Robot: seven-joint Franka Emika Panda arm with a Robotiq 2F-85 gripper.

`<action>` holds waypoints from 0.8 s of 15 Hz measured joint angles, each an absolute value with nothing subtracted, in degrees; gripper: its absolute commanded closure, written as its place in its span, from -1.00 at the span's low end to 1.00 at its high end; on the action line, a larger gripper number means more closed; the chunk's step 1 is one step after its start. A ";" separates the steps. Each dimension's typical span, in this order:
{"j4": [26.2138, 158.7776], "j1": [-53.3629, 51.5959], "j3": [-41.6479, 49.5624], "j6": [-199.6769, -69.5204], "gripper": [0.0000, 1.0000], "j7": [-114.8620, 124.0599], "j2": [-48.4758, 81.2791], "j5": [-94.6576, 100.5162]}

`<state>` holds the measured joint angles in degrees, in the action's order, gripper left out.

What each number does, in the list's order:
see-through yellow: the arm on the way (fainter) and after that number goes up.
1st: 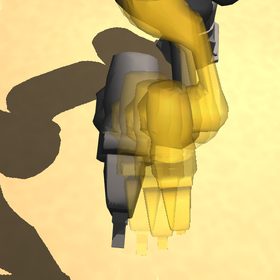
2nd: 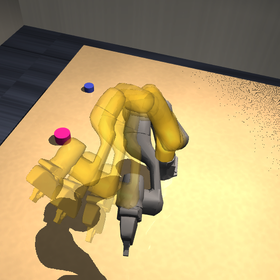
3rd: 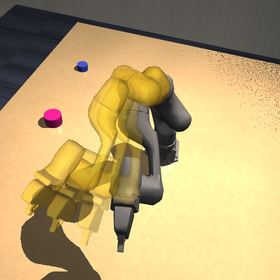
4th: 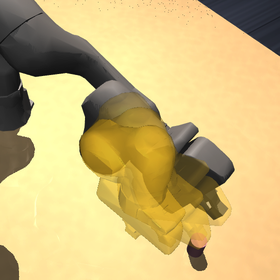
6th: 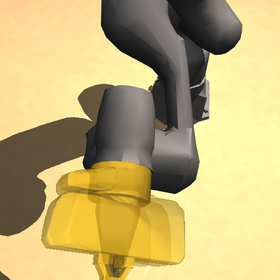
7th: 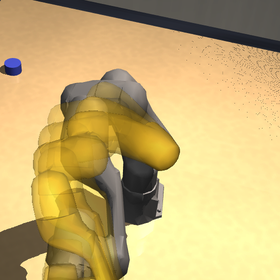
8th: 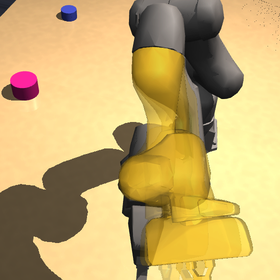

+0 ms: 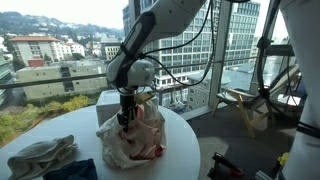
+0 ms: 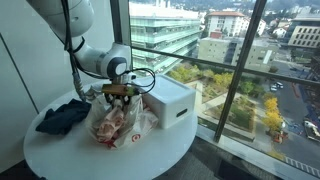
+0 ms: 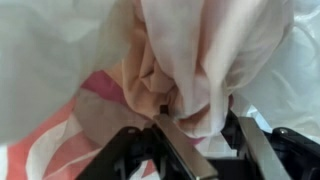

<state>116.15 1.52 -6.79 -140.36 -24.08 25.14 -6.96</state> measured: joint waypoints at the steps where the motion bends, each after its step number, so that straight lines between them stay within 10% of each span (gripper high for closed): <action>1: 116.38 1.71 -7.00 -141.15 -0.87 -24.20 23.57 -7.06; 12: 122.21 3.97 -8.33 -129.50 -0.99 -32.88 8.26 -16.67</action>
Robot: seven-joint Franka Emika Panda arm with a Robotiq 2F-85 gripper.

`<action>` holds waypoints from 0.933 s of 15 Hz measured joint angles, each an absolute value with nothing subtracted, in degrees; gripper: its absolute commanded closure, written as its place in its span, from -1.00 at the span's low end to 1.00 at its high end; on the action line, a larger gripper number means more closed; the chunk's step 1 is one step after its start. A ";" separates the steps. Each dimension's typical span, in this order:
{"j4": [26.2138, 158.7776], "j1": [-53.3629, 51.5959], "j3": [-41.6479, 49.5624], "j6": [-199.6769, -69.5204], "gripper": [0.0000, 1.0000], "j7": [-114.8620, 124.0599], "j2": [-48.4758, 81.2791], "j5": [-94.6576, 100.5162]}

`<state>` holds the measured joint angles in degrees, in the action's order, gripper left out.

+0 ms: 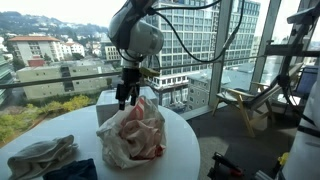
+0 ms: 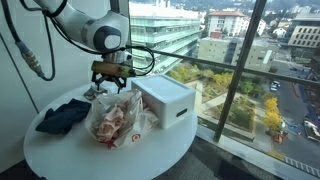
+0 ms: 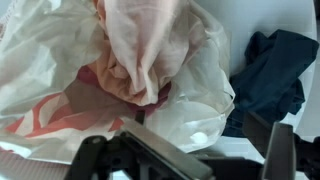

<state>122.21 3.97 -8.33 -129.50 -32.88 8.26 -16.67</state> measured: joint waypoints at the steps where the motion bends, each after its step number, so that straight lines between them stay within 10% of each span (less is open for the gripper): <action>1: 122.25 3.83 -8.18 -129.51 -0.99 -32.87 8.29 -16.67; 14: 129.04 0.67 -8.74 -130.42 -1.00 -40.55 9.75 -16.04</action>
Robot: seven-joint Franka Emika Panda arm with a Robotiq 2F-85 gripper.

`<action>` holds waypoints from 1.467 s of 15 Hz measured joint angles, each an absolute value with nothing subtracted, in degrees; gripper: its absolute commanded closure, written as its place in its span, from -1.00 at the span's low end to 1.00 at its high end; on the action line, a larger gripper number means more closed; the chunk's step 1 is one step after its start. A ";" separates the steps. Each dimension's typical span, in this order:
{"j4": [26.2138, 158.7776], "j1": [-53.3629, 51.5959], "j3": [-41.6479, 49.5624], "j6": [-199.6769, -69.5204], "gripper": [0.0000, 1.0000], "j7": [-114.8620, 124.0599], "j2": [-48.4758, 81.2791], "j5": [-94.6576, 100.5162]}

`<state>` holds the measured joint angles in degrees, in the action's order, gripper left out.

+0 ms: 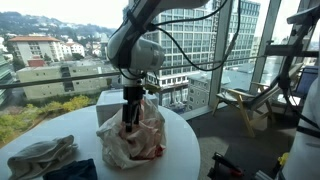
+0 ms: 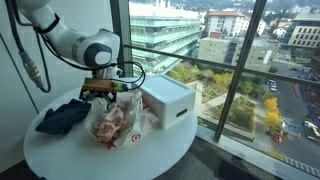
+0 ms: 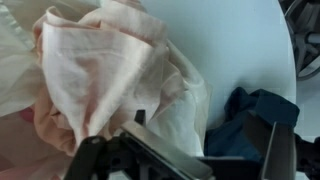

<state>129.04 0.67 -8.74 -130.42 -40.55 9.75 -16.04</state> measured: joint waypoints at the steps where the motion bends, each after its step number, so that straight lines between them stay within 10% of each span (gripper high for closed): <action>1: 130.50 0.01 -9.15 -130.73 -1.00 -42.00 9.58 -16.04; 21: 137.07 -2.06 -11.28 -150.65 -1.00 -59.92 21.07 -18.08; 22: 137.07 -1.90 -11.35 -152.15 -0.50 -59.92 21.73 -17.48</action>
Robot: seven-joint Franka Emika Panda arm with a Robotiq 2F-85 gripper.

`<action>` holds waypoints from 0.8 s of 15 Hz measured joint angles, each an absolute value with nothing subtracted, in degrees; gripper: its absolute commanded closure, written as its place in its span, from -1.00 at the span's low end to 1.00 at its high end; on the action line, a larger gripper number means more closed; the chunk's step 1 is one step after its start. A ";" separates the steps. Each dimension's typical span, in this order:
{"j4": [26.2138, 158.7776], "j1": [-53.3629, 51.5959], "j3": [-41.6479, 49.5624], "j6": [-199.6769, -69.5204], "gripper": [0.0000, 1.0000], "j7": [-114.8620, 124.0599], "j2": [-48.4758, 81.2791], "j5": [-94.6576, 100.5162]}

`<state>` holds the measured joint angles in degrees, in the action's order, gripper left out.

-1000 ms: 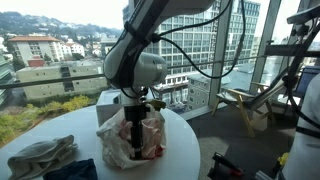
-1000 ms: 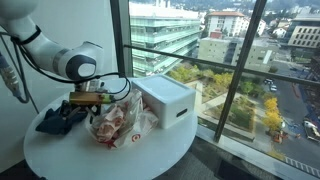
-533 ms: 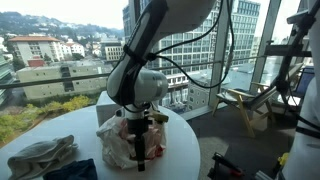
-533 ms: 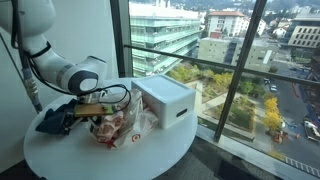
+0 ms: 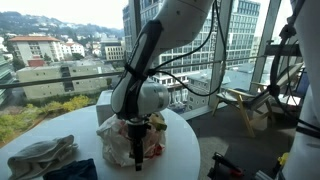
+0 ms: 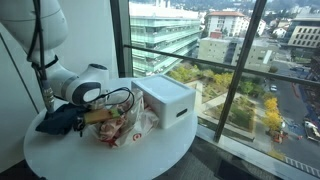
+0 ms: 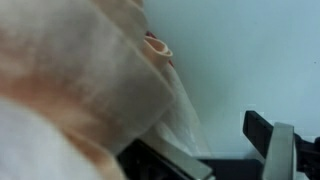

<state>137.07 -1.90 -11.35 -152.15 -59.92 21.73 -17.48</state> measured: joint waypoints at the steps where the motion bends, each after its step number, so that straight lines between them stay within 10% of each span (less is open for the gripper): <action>1: 137.05 -1.64 -11.55 -153.36 -0.46 -59.92 22.44 -16.82; 12: 136.97 2.93 -15.25 -158.30 1.00 -59.92 25.47 -11.13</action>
<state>136.97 2.93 -15.25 -158.30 -59.92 25.47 -11.13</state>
